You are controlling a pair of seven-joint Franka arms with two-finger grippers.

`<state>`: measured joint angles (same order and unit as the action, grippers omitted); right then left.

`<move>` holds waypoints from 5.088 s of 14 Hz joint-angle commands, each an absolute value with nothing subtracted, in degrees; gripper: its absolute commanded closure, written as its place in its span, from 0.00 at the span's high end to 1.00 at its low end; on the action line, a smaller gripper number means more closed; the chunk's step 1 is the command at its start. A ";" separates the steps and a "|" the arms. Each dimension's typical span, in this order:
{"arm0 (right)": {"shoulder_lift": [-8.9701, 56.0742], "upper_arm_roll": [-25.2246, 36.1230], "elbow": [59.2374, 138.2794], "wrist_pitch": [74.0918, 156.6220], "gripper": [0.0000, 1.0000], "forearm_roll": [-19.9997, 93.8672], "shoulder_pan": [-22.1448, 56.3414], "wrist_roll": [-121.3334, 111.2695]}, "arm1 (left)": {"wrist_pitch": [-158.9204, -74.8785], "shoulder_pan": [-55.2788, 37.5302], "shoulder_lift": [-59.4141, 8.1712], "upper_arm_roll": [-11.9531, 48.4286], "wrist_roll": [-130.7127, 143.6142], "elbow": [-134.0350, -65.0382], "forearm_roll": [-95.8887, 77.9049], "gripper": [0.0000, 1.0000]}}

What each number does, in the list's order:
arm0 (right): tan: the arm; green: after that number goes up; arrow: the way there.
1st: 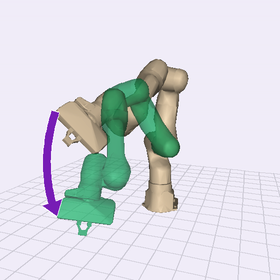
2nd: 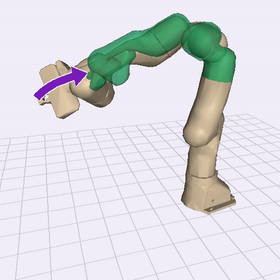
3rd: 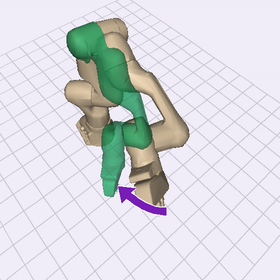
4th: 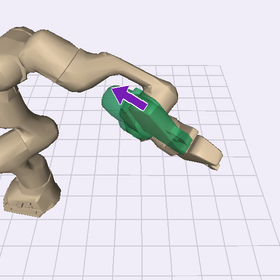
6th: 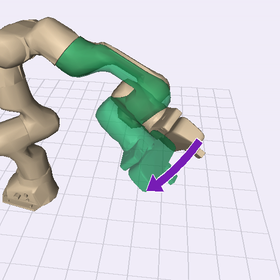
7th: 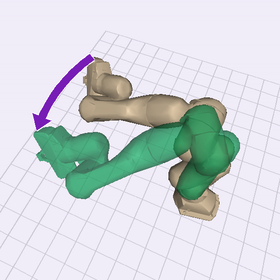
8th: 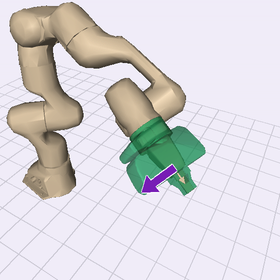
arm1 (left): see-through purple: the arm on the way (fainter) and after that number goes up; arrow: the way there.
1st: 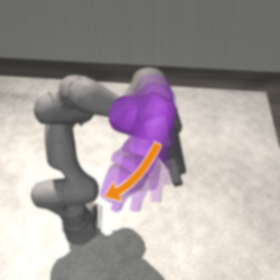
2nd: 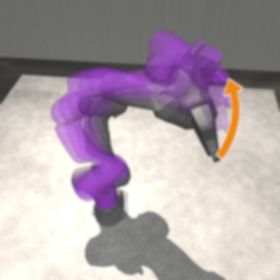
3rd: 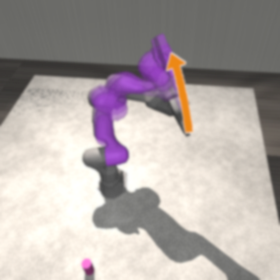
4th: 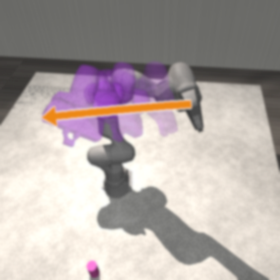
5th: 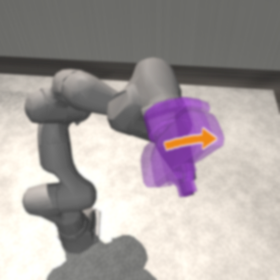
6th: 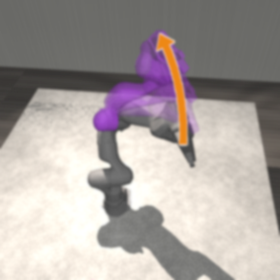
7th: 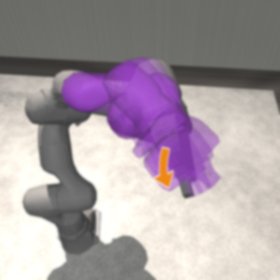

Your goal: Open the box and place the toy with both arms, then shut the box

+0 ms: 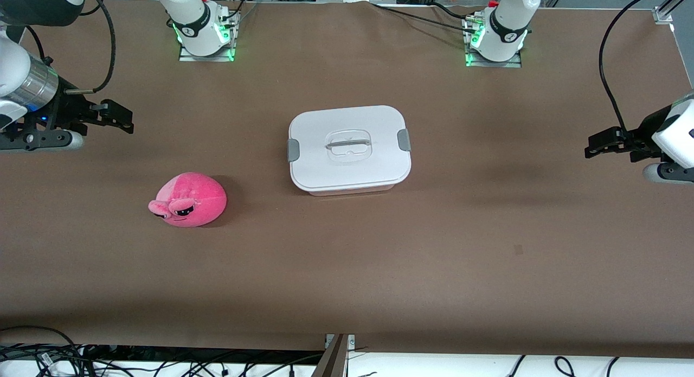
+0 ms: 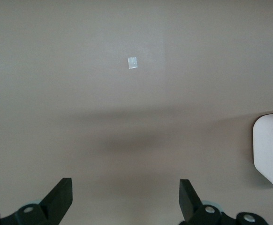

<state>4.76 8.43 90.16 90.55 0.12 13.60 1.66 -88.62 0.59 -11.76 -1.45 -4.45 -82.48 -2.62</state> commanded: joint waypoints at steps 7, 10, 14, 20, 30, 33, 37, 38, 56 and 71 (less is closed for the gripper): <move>4.83 8.17 89.74 89.74 1.00 -0.53 13.18 2.29 | -87.45 0.62 -12.57 -1.41 -3.69 -80.60 -3.60 1.00; 4.75 8.17 89.65 90.00 1.00 -0.53 13.27 2.29 | -87.19 -0.26 -12.57 -0.97 -3.78 -80.68 -3.60 1.00; 4.75 8.17 89.65 90.00 1.00 -0.53 13.36 2.29 | -87.45 -5.17 -12.57 -0.79 -4.39 -80.60 -3.17 1.00; 4.75 8.17 89.74 89.83 1.00 -0.53 13.27 2.37 | -87.80 -16.33 -13.35 -0.53 -4.04 -80.42 -3.69 1.00; 4.75 8.17 89.74 89.74 1.00 -0.44 13.18 2.29 | -90.70 -35.67 -19.76 -0.53 -14.27 -80.42 -5.71 1.00; 4.83 8.17 89.74 89.74 1.00 -0.44 13.18 2.29 | -94.56 -39.63 -22.58 -0.61 -23.62 -80.42 -4.66 1.00; 4.83 8.17 89.74 89.74 1.00 -0.44 13.10 2.29 | -101.84 -40.52 -26.53 1.58 -32.49 -80.59 -4.04 1.00; 4.83 8.26 89.74 89.74 1.00 -0.44 13.10 2.29 | -104.13 -40.69 -27.59 1.76 -36.00 -80.68 -4.04 1.00; 4.92 8.26 89.74 90.00 1.00 -0.35 13.01 1.93 | -112.94 -43.24 -33.31 1.84 -39.74 -81.39 -1.67 0.25; 4.92 8.26 89.74 90.00 1.00 -0.44 13.01 1.76 | -104.70 -42.37 -30.06 1.76 -39.46 -76.39 -2.55 0.00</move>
